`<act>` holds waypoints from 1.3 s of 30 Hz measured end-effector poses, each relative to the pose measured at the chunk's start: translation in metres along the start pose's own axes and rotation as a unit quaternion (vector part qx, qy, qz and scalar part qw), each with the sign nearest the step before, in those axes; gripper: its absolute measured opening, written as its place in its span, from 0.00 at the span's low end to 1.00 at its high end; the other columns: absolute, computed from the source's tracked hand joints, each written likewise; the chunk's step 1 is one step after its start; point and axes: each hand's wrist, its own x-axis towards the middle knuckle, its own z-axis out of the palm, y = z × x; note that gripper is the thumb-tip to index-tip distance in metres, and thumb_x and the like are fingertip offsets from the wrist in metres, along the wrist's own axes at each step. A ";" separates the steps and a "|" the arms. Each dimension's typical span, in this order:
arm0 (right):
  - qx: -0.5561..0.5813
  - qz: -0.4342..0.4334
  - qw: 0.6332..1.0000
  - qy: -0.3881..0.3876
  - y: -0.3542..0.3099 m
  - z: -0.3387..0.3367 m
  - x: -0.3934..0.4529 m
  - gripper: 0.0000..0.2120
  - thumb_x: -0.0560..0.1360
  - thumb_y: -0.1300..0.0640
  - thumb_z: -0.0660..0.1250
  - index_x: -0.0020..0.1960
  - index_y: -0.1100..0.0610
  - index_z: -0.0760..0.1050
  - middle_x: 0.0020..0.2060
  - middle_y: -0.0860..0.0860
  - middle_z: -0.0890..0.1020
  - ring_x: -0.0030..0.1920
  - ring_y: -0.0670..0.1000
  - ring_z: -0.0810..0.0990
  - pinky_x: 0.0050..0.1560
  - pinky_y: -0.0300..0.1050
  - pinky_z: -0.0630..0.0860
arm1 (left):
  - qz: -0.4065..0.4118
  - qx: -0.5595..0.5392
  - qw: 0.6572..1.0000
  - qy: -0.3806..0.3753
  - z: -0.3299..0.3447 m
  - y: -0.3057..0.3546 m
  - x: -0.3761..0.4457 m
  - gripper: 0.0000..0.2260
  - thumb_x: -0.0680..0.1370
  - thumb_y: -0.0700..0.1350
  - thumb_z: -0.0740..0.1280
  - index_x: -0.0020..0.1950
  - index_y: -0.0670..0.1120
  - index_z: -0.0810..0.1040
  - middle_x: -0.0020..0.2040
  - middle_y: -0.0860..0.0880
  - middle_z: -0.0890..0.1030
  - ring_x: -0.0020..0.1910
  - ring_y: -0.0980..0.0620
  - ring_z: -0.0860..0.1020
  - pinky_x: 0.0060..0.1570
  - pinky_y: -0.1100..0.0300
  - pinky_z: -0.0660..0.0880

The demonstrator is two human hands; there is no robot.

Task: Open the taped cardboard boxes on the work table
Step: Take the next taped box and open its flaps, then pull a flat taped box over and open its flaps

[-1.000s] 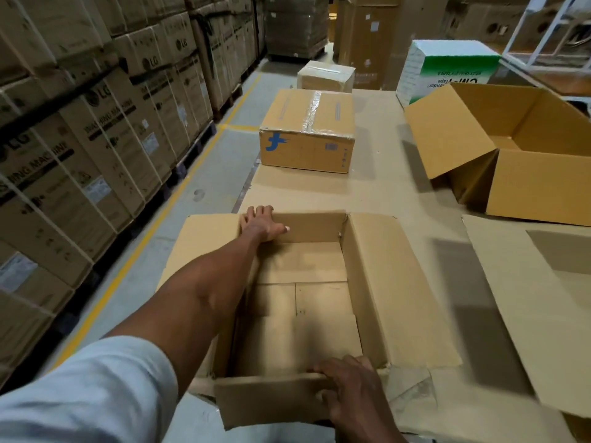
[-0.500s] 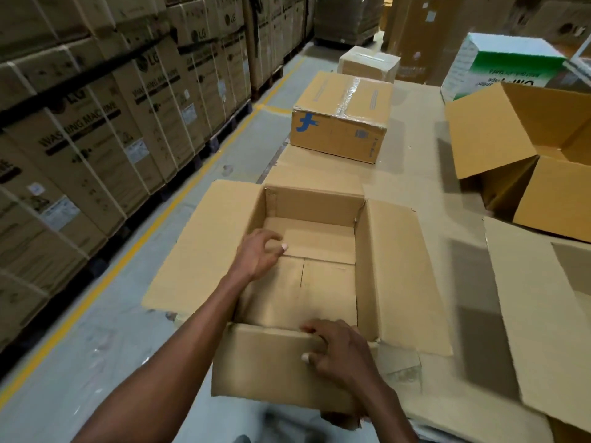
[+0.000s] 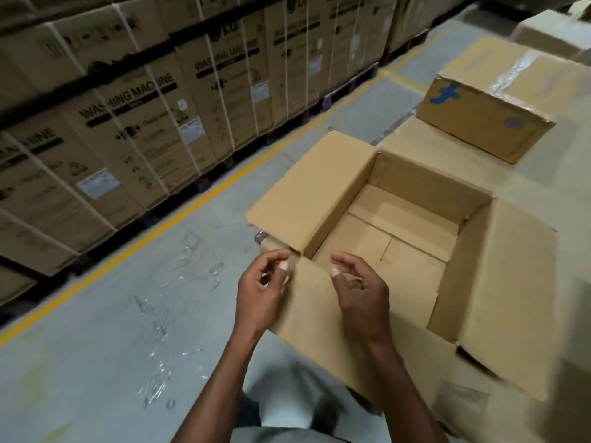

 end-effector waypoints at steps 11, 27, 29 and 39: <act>0.110 0.001 0.994 -0.028 -0.052 0.169 0.008 0.11 0.79 0.68 0.67 0.57 0.59 0.82 0.49 0.47 0.87 0.52 0.45 0.85 0.54 0.38 0.79 | -0.072 -0.031 0.997 0.010 -0.158 -0.031 0.063 0.07 0.82 0.44 0.67 0.56 0.53 0.83 0.52 0.52 0.85 0.50 0.51 0.83 0.51 0.57 0.76; 0.149 0.081 0.978 0.118 -0.081 0.291 0.148 0.11 0.79 0.65 0.67 0.54 0.51 0.82 0.48 0.48 0.87 0.39 0.51 0.85 0.39 0.36 0.77 | -0.071 -0.070 0.987 -0.128 -0.229 -0.012 0.290 0.10 0.84 0.46 0.64 0.56 0.47 0.84 0.50 0.45 0.85 0.45 0.47 0.83 0.50 0.56 0.78; 0.166 0.094 0.970 0.149 -0.076 0.300 0.185 0.10 0.79 0.63 0.67 0.54 0.51 0.82 0.48 0.49 0.87 0.39 0.50 0.85 0.37 0.36 0.76 | -0.061 -0.072 0.984 -0.152 -0.218 -0.008 0.332 0.10 0.84 0.47 0.64 0.56 0.48 0.84 0.49 0.46 0.85 0.45 0.47 0.83 0.50 0.57 0.78; 0.226 0.147 0.939 0.214 -0.081 0.325 0.390 0.10 0.79 0.63 0.65 0.55 0.51 0.80 0.47 0.51 0.87 0.38 0.51 0.84 0.38 0.44 0.77 | -0.086 -0.053 0.973 -0.208 -0.162 -0.002 0.526 0.10 0.84 0.47 0.63 0.56 0.49 0.84 0.50 0.46 0.85 0.46 0.46 0.83 0.54 0.52 0.77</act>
